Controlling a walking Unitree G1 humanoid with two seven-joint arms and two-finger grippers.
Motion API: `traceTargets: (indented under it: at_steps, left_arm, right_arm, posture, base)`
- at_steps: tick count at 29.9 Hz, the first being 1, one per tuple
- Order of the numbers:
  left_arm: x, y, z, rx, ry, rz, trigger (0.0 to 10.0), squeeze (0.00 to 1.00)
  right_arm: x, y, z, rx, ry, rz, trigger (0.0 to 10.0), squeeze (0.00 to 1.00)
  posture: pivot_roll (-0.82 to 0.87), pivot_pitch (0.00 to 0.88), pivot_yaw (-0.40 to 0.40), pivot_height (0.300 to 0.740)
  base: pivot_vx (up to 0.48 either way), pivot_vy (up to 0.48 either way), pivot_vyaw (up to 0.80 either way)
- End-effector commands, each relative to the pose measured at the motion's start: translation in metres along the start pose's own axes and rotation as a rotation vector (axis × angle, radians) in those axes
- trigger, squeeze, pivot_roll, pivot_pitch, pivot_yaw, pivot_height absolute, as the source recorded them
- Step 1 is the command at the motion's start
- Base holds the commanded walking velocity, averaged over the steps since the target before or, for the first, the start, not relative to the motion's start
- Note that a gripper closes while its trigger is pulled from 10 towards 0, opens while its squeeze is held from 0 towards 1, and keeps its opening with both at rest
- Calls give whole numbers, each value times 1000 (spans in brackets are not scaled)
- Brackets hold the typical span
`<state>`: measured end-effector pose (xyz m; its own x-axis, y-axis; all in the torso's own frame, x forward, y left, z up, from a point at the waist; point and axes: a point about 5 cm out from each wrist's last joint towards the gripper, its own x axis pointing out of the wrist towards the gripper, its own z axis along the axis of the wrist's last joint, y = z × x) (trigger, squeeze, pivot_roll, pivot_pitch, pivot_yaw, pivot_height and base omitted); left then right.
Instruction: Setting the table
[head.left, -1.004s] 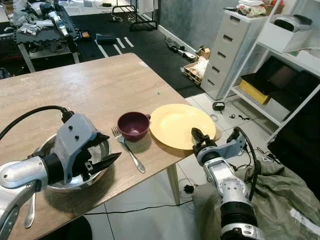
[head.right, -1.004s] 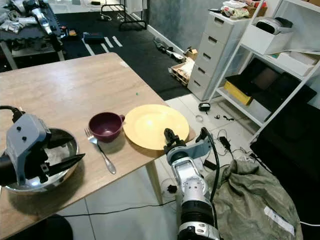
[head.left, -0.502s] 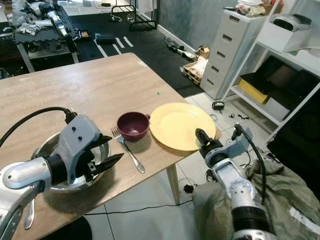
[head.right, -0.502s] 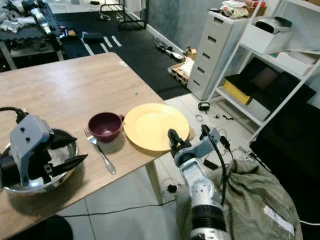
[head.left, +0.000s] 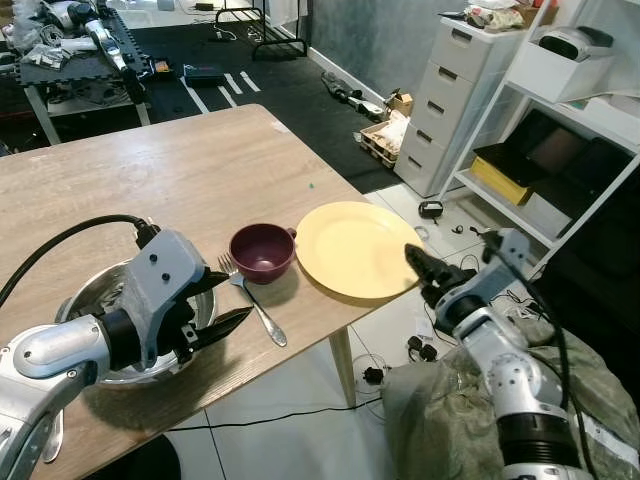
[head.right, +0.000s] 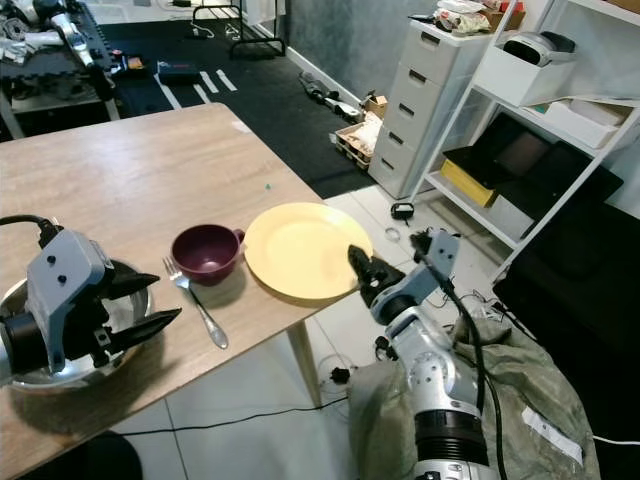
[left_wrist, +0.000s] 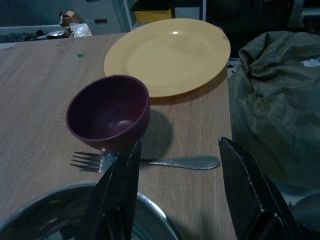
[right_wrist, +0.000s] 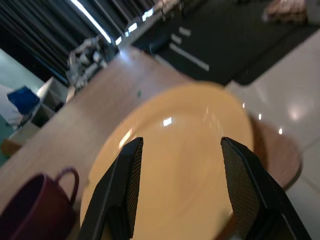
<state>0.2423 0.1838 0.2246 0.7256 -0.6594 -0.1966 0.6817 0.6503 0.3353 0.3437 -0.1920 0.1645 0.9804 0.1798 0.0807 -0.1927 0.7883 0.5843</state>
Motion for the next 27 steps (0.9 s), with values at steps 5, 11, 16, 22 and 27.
traceTargets:
  at_steps: [5,11,16,22,27]
  left_arm:
    - [2,-1,0,-1,2,-14,10000,0]
    - [13,4,5,0,-28,36,10000,0]
    - [18,6,7,-7,-48,73,10000,0]
    - [27,8,14,-25,-101,144,10000,0]
    - [30,11,19,-47,-147,182,10000,0]
  right_arm:
    - [-9,-10,23,39,-131,-24,10000,0]
    - [-9,-8,20,-21,-265,-155,10000,0]
    - [-5,2,15,-21,-264,-129,10000,0]
    - [0,8,14,11,-262,-105,10000,0]
    - [-2,6,12,-2,-280,-123,10000,0]
  posture:
    - [100,54,7,740]
    - [101,53,29,740]
    - [105,53,25,740]
    - [103,50,29,740]
    - [97,43,42,740]
  base:
    - [0,0,0]
    - [0,0,0]
    - [0,0,0]
    - [0,0,0]
    - [0,0,0]
